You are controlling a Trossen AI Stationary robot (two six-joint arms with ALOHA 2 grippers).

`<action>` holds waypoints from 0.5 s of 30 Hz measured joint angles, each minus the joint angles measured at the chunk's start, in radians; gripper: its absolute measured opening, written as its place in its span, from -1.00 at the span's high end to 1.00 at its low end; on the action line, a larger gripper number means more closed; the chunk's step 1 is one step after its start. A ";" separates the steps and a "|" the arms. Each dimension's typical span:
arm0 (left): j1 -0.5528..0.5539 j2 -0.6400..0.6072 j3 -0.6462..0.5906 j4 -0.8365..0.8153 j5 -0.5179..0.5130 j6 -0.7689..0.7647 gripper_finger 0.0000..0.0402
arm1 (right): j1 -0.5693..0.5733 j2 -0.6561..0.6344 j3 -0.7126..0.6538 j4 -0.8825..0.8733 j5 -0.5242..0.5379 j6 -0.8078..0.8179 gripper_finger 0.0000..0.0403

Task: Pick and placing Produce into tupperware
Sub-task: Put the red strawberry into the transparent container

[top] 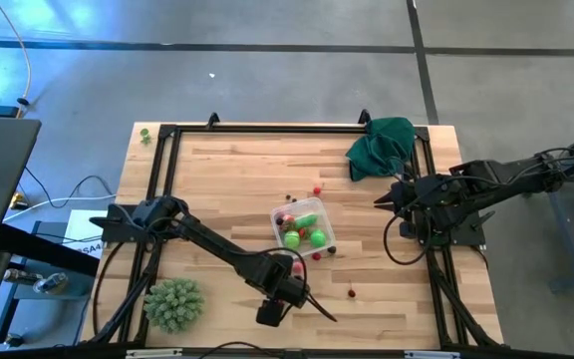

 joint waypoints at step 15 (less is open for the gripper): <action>0.000 0.030 -0.001 0.021 0.048 -0.006 -0.21 | 0.000 0.000 0.000 0.001 0.000 0.000 0.84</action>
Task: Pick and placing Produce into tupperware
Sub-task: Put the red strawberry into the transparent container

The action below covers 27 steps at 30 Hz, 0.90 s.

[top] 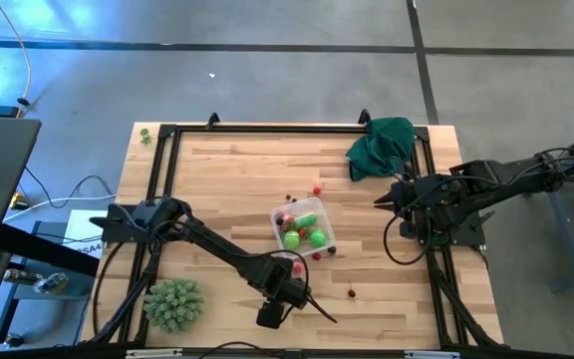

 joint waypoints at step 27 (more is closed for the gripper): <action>-0.007 -0.001 -0.057 0.089 0.040 0.042 -0.21 | 0.000 0.000 0.000 0.000 0.000 0.000 0.84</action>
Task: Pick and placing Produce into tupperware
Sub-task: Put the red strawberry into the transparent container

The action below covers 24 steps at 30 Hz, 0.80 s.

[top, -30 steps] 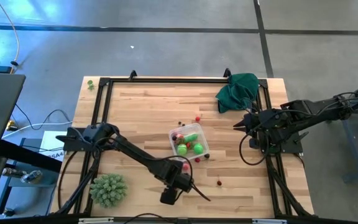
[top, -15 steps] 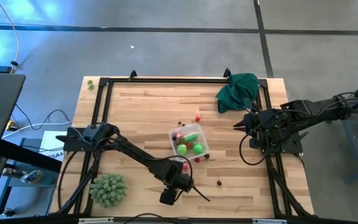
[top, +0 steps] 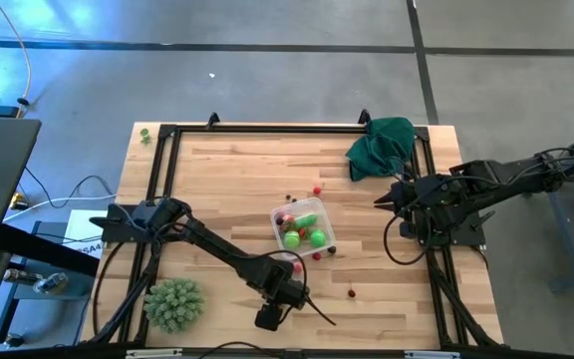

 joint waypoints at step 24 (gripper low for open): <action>0.000 0.000 -0.015 0.050 0.006 -0.011 0.08 | 0.000 0.000 0.000 0.000 0.000 0.000 0.84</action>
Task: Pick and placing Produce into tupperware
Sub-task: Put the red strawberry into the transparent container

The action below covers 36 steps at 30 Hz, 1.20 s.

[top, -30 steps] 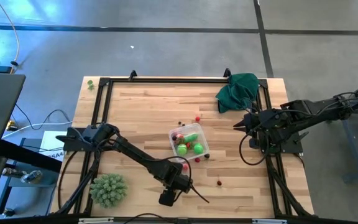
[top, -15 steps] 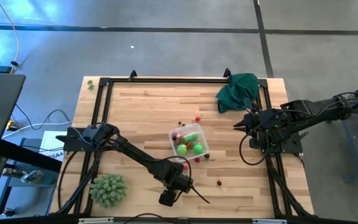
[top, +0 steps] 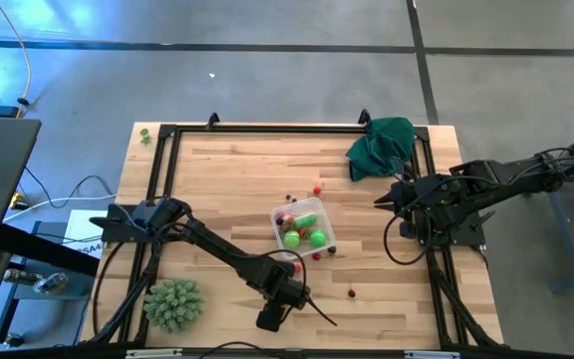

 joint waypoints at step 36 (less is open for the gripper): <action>-0.009 -0.019 -0.058 0.059 -0.065 0.018 0.23 | 0.000 0.000 0.000 0.000 0.000 0.000 0.84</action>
